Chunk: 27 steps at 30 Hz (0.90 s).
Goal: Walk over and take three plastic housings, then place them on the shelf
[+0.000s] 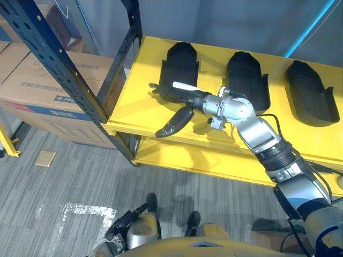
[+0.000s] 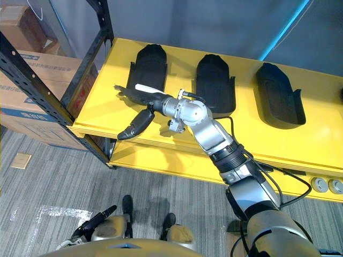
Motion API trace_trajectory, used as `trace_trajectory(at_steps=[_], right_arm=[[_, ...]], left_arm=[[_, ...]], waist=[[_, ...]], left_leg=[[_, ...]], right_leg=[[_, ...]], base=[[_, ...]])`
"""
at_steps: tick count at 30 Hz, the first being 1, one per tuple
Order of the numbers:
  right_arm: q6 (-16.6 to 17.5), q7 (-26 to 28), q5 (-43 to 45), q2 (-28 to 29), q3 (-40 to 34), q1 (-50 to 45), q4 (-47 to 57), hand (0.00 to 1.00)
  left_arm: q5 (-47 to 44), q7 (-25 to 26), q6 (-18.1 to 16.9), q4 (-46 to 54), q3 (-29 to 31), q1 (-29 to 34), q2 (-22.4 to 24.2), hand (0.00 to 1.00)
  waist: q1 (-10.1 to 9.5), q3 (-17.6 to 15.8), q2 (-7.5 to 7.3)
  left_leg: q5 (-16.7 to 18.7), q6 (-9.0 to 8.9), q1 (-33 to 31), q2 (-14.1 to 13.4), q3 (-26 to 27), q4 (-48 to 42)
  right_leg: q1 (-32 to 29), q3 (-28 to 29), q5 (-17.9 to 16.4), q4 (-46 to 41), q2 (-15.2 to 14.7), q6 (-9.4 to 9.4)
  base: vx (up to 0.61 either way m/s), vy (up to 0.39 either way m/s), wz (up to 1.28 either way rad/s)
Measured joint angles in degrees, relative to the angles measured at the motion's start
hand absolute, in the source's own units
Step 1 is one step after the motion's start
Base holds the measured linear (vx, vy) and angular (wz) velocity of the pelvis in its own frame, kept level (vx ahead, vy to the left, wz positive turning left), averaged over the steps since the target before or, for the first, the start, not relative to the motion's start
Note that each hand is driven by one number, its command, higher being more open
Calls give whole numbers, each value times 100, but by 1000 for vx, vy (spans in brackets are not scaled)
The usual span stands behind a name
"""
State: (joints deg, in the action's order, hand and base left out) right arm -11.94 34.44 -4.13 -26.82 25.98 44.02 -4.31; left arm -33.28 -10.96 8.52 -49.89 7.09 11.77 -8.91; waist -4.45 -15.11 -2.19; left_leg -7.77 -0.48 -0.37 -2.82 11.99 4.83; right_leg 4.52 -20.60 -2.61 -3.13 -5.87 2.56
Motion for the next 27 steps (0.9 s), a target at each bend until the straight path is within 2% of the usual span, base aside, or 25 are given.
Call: trace_trajectory(at_steps=[11,14,17,19,20,21,23,27], right_arm=[[-14,-208,14,1,5,-2,0,100],[7,-652,108,1,1,-9,-1,100],[361,-1538,371,38,-131,-43,0,100],[778,-2293,501,215,-625,-52,34,100],[856,-2487,501,275,-808,-56,83,100],[1017,-2876,507,335,-1291,-69,304,100],[1163,-3195,510,334,-1768,-83,602,100],[1304,-3748,750,34,-2916,-509,1594,100]], left_arm=[[27,-4,20,0,0,-4,-13,100],[98,-13,15,0,1,-6,-20,100],[229,-47,-35,-5,1,-21,-29,100],[247,-90,-100,-20,1,-21,-31,100],[255,-97,-107,-22,1,-21,-34,100],[322,-103,-126,-31,2,-21,-44,100],[463,-152,-155,-73,2,-22,-69,100],[556,-183,-200,-377,8,4,-187,100]], waist=[[1,7,-18],[1,10,-27],[3,16,-37],[6,27,-55],[6,31,-62],[5,45,-84],[23,75,-130],[314,311,-336]], left_leg=[[0,0,4,-2,13,1],[0,0,3,-2,18,4],[0,-1,4,-4,43,8],[4,-6,11,-10,95,11],[8,-11,17,-11,111,11],[23,-23,50,-12,177,11],[58,-43,96,-16,265,22],[168,-71,246,-25,581,11]], right_leg=[[-1,14,2,2,1,3],[-1,23,4,9,3,5],[-6,52,9,24,7,10],[-16,91,15,38,11,17],[-15,110,17,45,13,19],[-12,162,49,107,20,30],[22,246,89,189,27,38],[51,556,146,286,28,58]], base=[[0,0,0],[0,0,0],[0,0,-1],[0,0,-7],[9,8,-13],[11,12,-18],[26,13,-25],[71,11,-40]])
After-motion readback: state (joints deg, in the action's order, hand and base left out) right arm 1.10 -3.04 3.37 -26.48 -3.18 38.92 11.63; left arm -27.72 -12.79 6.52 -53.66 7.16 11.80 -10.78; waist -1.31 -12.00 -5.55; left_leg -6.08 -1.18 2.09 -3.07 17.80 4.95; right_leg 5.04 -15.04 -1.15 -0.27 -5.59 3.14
